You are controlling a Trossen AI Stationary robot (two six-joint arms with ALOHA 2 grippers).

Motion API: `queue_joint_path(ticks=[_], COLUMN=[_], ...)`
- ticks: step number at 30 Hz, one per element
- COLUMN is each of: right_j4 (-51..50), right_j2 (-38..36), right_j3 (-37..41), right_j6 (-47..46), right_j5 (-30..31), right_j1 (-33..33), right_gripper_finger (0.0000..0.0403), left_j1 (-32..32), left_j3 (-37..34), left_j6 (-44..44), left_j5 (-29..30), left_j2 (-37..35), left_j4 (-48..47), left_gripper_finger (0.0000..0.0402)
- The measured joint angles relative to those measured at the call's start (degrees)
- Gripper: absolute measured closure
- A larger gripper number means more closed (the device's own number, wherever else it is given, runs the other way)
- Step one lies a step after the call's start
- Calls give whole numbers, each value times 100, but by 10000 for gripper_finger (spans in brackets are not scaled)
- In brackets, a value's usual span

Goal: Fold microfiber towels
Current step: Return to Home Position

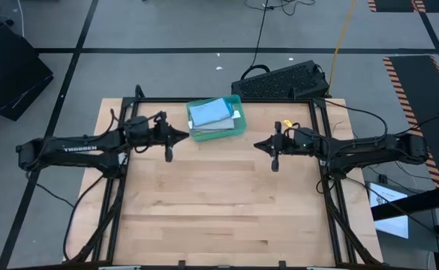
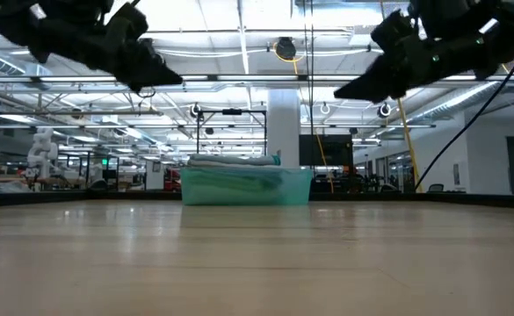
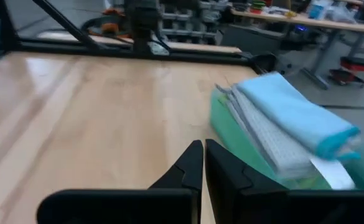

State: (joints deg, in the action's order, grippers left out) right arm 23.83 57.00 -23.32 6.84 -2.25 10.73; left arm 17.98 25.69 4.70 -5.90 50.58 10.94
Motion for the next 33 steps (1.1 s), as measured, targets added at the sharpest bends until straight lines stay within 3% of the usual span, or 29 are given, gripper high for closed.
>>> queue_joint_path(ticks=[6, 12, 24, 33], right_j4=[361, 731, 756, 588], right_j2=[-467, -1185, -2501, -2990], right_j3=[708, 1322, 2108, 2224], right_j6=[-32, -5, 246, 564], right_j5=[674, 694, 693, 825], right_j1=[-255, -481, -523, -523], right_gripper_finger=[395, 395, 395, 395], left_j1=[-37, -216, -468, -450], left_j3=[-785, -1113, -1571, -1924], left_j6=[-202, -339, -224, -154], left_j5=[127, 737, 750, 749], left_j2=[-127, -132, -485, -875], left_j4=[856, 937, 1408, 1927], left_gripper_finger=[376, 376, 376, 376])
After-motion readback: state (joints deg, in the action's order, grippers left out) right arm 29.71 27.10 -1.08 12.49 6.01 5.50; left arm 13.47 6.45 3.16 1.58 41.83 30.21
